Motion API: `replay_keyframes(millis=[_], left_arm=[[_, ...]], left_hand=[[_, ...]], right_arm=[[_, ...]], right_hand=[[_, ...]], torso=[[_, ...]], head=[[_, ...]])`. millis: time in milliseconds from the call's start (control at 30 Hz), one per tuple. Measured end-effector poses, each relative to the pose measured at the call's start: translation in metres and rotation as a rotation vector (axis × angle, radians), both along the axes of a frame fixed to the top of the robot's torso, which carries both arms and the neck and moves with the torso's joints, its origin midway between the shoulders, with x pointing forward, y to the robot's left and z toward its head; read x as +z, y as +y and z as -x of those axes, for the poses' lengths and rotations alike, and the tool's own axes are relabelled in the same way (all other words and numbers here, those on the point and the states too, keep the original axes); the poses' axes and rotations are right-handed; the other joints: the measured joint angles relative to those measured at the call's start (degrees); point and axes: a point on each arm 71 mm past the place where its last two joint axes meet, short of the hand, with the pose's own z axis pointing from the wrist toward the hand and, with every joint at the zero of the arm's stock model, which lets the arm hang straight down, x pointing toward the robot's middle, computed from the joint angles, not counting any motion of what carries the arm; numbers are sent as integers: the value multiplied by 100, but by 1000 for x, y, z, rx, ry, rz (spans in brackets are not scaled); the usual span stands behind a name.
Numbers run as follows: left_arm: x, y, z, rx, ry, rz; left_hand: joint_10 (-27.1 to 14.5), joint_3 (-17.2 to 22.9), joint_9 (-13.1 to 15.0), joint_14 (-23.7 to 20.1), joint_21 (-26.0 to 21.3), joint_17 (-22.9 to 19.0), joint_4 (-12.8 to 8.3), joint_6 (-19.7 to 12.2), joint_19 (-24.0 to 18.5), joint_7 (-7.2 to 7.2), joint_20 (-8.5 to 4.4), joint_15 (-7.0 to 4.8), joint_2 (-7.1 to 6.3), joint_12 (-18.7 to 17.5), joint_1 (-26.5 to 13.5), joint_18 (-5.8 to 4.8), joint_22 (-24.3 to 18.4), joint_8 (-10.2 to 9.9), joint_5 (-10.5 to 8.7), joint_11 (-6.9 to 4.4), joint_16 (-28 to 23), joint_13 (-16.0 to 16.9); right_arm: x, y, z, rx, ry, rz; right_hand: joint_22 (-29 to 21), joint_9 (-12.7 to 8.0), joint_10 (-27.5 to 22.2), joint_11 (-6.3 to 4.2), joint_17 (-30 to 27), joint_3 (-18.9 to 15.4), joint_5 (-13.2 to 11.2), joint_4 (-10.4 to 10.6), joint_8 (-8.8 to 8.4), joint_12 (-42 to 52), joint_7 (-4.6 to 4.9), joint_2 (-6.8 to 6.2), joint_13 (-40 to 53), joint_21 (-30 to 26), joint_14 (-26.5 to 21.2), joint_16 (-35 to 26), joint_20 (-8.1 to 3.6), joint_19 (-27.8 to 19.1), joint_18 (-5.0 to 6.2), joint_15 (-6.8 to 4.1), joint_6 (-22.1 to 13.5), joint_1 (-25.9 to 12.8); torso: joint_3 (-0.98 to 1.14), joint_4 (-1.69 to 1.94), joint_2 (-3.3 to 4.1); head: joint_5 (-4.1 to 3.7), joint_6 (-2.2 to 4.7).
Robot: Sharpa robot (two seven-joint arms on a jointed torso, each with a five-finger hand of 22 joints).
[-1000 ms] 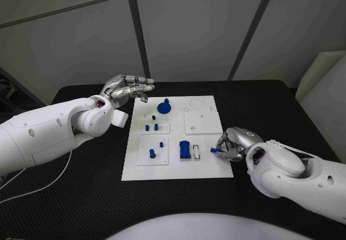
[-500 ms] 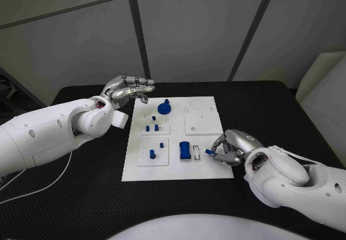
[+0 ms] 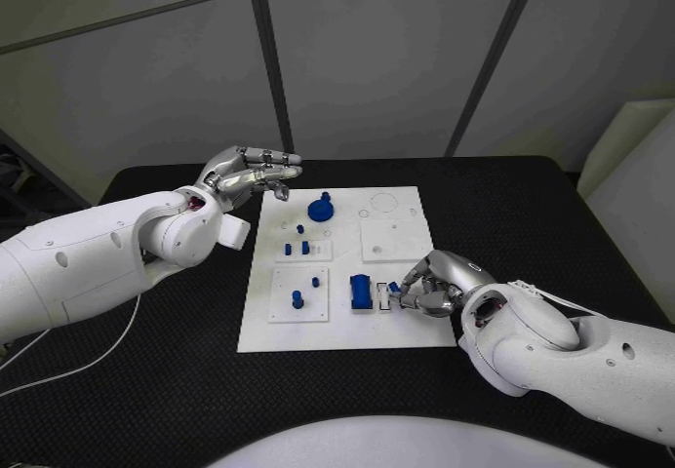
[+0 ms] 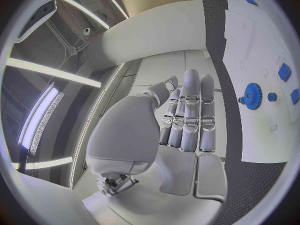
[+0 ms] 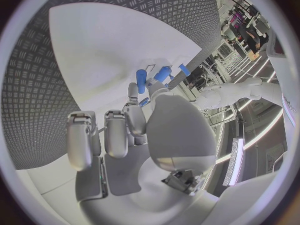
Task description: Assemble the parts on the task board
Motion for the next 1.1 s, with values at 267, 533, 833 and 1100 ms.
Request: replay_keyframes(millis=[267, 533, 833, 1100], left_arm=[[0, -1, 0, -2, 0, 1], [0, -1, 0, -3, 1, 1], [0, -1, 0, -5, 2, 1], [0, -1, 0, -8, 5, 1]], left_hand=[[0, 0, 0, 0, 0, 0, 0, 0, 0, 0, 0, 0, 0, 0, 0, 0, 0, 0, 22, 0, -21, 0], [0, 0, 0, 0, 0, 0, 0, 0, 0, 0, 0, 0, 0, 0, 0, 0, 0, 0, 22, 0, -20, 0], [0, 0, 0, 0, 0, 0, 0, 0, 0, 0, 0, 0, 0, 0, 0, 0, 1, 0, 22, 0, -20, 0], [0, 0, 0, 0, 0, 0, 0, 0, 0, 0, 0, 0, 0, 0, 0, 0, 1, 0, 22, 0, -20, 0]], right_arm=[[-6, 8, -5, -1, 35, -9], [-8, 16, -8, 1, 50, -20], [-10, 17, -8, 2, 65, -20], [-11, 17, -8, 3, 71, -19]], right_hand=[[0, 6, -1, 0, 0, -2, 0, 33, 0, 0, 2, 0, 0, 0, 0, 0, 0, 0, 0, 0, 5, 0], [0, 31, -1, 1, 0, -27, 0, 125, 1, 0, -11, 14, 0, 0, 2, 0, 0, 0, 0, -2, 28, -107], [0, 102, -1, 1, 0, -128, -50, 443, 35, 22, -36, 15, 0, 0, 22, 0, -21, -22, 0, -21, 147, -464], [-1, 204, -2, 1, -1, -247, -537, 463, 35, 22, -48, -30, 0, 0, 1, 0, -21, -22, 0, -42, 194, -999]], torso=[[2, -1, 1], [4, -6, -1], [7, -14, -7], [8, -14, -7]], head=[[7, -13], [26, -25], [33, -27], [37, -28]])
